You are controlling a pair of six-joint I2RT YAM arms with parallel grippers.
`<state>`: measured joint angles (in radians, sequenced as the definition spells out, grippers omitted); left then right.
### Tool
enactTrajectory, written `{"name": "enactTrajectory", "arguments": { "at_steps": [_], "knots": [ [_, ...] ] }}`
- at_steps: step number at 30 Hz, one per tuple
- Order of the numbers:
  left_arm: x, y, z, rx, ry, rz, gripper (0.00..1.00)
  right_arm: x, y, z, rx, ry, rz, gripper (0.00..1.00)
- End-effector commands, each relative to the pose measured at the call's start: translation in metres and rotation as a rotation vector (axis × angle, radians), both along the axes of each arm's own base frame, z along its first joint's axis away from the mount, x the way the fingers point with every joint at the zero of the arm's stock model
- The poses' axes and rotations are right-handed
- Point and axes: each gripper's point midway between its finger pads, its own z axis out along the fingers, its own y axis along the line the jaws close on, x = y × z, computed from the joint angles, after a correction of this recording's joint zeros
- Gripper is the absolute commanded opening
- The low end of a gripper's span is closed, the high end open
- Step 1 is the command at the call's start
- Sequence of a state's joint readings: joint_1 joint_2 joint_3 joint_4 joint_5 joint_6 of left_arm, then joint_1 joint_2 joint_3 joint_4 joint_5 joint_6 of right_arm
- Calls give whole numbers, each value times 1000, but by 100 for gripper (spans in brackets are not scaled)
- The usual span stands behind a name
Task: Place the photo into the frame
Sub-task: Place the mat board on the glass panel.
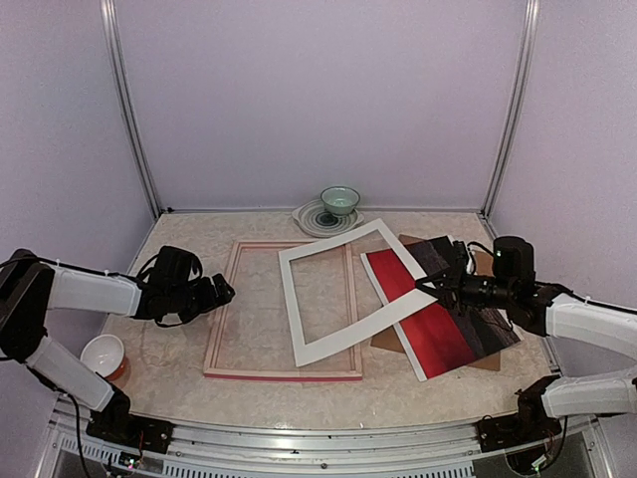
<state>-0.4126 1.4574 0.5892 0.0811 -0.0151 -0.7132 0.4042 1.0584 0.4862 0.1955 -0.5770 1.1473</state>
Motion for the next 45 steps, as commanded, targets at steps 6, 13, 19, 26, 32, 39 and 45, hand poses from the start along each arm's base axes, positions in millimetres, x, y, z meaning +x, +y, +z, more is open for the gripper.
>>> {"name": "enactTrajectory", "arguments": {
  "at_steps": [6,13,19,26,32,39,45],
  "knots": [
    [-8,-14,-15,-81,15,-19,95,-5,6,-21,-116,35,-62,0],
    [-18,-37,-21,-80,27,-60,94,-7,11,-24,-132,28,-135,0],
    [-26,-49,-26,-87,43,-80,92,-7,16,-25,-131,24,-189,0],
    [-29,-55,-26,-89,41,-95,92,-7,37,-33,-174,-7,-141,0],
    [-28,-52,-23,-78,39,-92,92,-6,45,-27,-189,-38,-122,0],
    [-26,-52,-16,-81,24,-93,93,-9,54,-31,-186,-29,-119,0],
    [-23,-52,-15,-81,21,-91,93,-16,69,-41,-171,11,-85,0]
  ]
}}
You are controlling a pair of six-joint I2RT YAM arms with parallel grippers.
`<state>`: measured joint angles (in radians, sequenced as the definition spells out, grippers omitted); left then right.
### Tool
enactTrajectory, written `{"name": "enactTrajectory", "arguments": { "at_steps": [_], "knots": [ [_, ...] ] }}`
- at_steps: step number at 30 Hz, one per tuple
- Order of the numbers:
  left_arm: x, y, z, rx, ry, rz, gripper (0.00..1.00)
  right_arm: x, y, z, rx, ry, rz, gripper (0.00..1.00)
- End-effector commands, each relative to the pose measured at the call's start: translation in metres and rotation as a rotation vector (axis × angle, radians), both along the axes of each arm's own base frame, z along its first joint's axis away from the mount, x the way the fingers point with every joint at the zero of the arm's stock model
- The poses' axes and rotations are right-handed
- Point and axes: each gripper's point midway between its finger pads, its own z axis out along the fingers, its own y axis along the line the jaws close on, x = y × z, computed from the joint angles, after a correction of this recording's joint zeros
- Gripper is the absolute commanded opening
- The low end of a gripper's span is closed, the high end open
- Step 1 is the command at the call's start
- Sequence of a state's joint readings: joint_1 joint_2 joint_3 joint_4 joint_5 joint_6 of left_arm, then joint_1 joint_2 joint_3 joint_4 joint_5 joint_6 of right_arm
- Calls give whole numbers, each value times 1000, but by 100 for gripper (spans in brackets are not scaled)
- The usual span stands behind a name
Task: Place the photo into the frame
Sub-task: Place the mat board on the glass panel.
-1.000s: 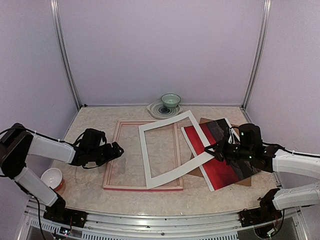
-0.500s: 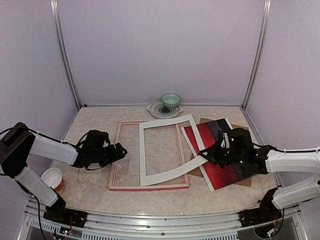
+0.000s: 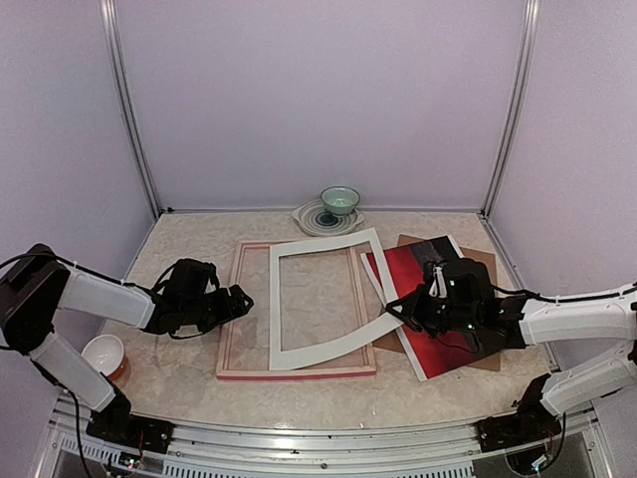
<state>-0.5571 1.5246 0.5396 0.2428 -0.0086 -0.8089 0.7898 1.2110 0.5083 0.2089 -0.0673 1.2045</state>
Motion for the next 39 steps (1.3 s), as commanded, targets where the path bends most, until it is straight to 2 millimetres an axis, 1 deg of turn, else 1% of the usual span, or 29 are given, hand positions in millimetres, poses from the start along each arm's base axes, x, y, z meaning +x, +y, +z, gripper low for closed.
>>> {"name": "enactTrajectory", "arguments": {
  "at_steps": [1,3,7,11,15,21,31,39],
  "knots": [
    [-4,-1,-2,7,26,-10,93,1,18,8,38,-2,22,1],
    [-3,-1,-2,6,26,-9,93,1,21,6,34,8,30,3],
    [-2,-2,-2,4,25,-9,93,1,27,10,48,3,37,10],
    [-2,-2,-2,2,23,-9,93,0,33,7,41,19,56,17],
    [-1,-3,-1,1,20,-12,93,0,39,3,35,40,76,21],
    [2,-3,1,-1,15,-12,93,0,48,8,21,46,115,31],
    [5,-2,2,-3,12,-10,93,-2,68,1,-30,88,212,48],
    [8,3,6,-4,3,4,93,-6,79,-2,-39,116,275,54]
  ]
}}
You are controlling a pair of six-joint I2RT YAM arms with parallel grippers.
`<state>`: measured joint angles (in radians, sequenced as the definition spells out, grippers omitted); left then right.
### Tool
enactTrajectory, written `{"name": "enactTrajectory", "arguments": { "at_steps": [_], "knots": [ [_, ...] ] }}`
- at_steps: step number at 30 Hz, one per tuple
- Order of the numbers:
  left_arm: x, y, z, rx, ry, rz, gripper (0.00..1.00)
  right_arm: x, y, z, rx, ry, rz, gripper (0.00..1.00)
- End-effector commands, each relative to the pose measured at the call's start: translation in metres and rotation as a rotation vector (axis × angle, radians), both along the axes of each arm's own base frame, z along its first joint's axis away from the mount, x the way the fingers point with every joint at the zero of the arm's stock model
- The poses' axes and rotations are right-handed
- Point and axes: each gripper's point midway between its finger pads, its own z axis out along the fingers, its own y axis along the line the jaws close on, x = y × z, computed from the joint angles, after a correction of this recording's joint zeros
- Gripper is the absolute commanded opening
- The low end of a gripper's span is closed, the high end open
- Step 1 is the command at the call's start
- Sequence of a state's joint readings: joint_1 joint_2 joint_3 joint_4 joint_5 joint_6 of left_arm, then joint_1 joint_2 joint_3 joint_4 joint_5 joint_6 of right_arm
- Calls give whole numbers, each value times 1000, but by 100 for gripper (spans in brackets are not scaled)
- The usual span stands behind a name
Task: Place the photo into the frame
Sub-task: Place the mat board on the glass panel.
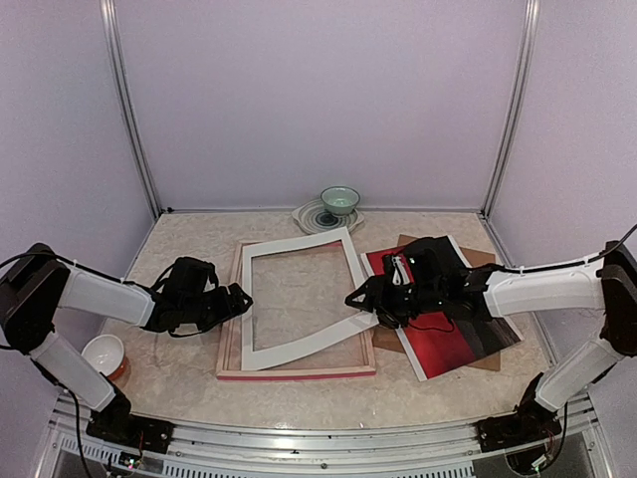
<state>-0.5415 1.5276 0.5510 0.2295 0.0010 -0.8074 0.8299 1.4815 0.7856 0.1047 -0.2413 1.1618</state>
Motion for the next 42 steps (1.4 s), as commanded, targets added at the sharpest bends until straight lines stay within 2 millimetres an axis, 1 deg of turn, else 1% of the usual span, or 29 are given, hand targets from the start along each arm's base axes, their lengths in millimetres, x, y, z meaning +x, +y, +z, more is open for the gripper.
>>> {"name": "enactTrajectory", "arguments": {
  "at_steps": [1,10,17,22,23,27,31,35,36,37,38,40,41,42],
  "knots": [
    [5,0,6,-3,-6,-2,93,-10,10,-3,-11,19,68,54],
    [8,1,8,-6,-10,1,93,-18,29,-4,-10,40,148,62],
    [10,0,11,-11,-17,0,93,-24,43,-4,-10,46,206,66],
    [9,1,10,-8,-15,1,93,-25,48,-8,-34,51,224,68],
    [9,2,10,-7,-15,2,93,-26,46,-13,-50,66,227,68],
    [9,4,11,-6,-16,6,93,-28,47,-19,-83,83,250,73],
    [9,5,12,-6,-19,9,93,-28,48,-18,-121,79,269,77],
    [10,8,13,-4,-21,13,93,-29,43,-19,-178,79,282,81],
    [10,9,14,-4,-22,15,93,-30,41,-20,-199,77,290,83],
    [10,10,14,-3,-23,17,93,-31,38,-21,-218,78,296,88],
    [10,11,14,-2,-21,19,93,-32,36,-22,-237,78,300,92],
    [11,14,15,-1,-27,24,93,-35,31,-25,-275,81,315,94],
    [11,15,15,0,-26,26,93,-37,29,-27,-293,86,322,98],
    [12,16,17,-1,-29,30,93,-38,26,-30,-311,89,329,99]
  ]
}}
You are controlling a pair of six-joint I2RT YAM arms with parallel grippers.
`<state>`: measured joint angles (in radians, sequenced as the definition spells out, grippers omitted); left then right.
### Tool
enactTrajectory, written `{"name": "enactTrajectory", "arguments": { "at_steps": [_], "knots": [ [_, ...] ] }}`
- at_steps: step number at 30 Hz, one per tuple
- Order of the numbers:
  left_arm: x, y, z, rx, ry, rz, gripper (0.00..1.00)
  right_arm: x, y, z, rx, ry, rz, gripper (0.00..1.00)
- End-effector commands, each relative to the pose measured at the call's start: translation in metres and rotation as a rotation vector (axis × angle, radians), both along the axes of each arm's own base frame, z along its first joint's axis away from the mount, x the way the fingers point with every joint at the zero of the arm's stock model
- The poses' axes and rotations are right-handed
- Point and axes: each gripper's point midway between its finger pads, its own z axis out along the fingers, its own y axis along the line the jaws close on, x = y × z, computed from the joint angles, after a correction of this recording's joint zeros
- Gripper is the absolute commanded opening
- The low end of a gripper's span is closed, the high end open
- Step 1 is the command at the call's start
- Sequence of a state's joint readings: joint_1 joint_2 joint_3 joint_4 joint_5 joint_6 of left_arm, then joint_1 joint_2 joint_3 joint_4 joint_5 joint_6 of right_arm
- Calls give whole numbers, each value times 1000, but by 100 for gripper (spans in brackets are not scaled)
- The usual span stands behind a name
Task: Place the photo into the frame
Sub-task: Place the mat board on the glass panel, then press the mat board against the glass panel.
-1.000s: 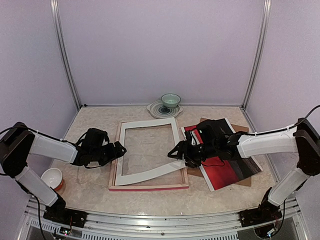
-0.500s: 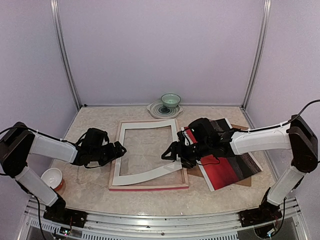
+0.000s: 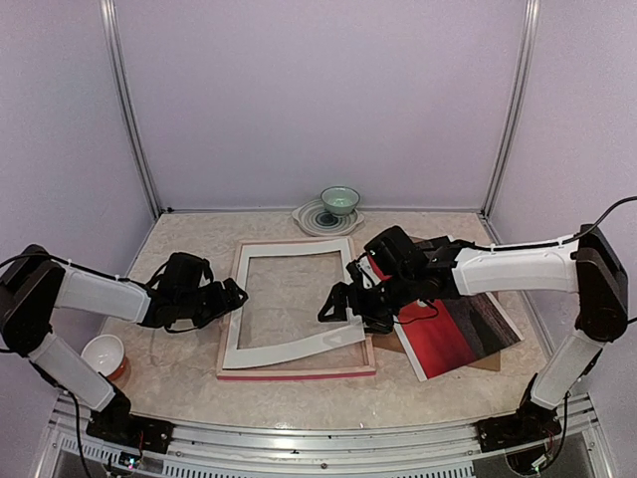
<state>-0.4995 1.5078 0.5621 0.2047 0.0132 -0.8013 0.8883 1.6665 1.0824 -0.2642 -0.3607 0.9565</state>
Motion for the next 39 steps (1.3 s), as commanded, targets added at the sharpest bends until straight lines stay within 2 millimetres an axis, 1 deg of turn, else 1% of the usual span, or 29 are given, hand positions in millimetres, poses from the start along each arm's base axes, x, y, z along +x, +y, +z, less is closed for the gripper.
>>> {"name": "enactTrajectory", "arguments": {
  "at_steps": [1,5,8,12,14,17,19,21,22,24,26,29,31,33,36,39],
  "knots": [
    [5,6,10,6,-27,5,93,-14,-14,-15,-131,1,64,99],
    [6,13,14,12,-31,24,93,-17,-24,-19,-195,-13,84,99],
    [9,26,24,47,-66,72,94,-14,-32,-16,-244,-55,89,99],
    [12,38,45,84,-118,113,97,-7,-39,-6,-301,-127,108,99],
    [13,41,56,96,-144,118,97,-3,-43,-4,-341,-172,121,99],
    [12,43,63,103,-159,115,97,8,-53,-3,-414,-233,109,99],
    [11,40,63,100,-157,99,97,16,-58,-3,-450,-272,97,99],
    [9,36,60,102,-149,78,97,22,-61,-6,-481,-296,83,99],
    [7,33,59,105,-143,66,97,24,-59,-6,-475,-304,82,99],
    [3,24,59,118,-135,31,97,23,-47,-3,-414,-319,114,96],
    [-4,14,60,139,-120,-13,97,14,-29,5,-305,-319,174,93],
    [-15,-4,69,140,-115,-79,97,8,-14,13,-219,-322,225,92],
    [-24,-16,79,114,-120,-127,97,4,-7,11,-190,-305,256,92],
    [-32,-25,84,93,-116,-168,96,-3,0,8,-151,-278,292,92],
    [-45,-40,88,66,-105,-236,96,-13,7,-2,-116,-233,341,90],
    [-62,-58,87,50,-79,-313,96,-20,12,-12,-98,-193,382,89]
  ]
}}
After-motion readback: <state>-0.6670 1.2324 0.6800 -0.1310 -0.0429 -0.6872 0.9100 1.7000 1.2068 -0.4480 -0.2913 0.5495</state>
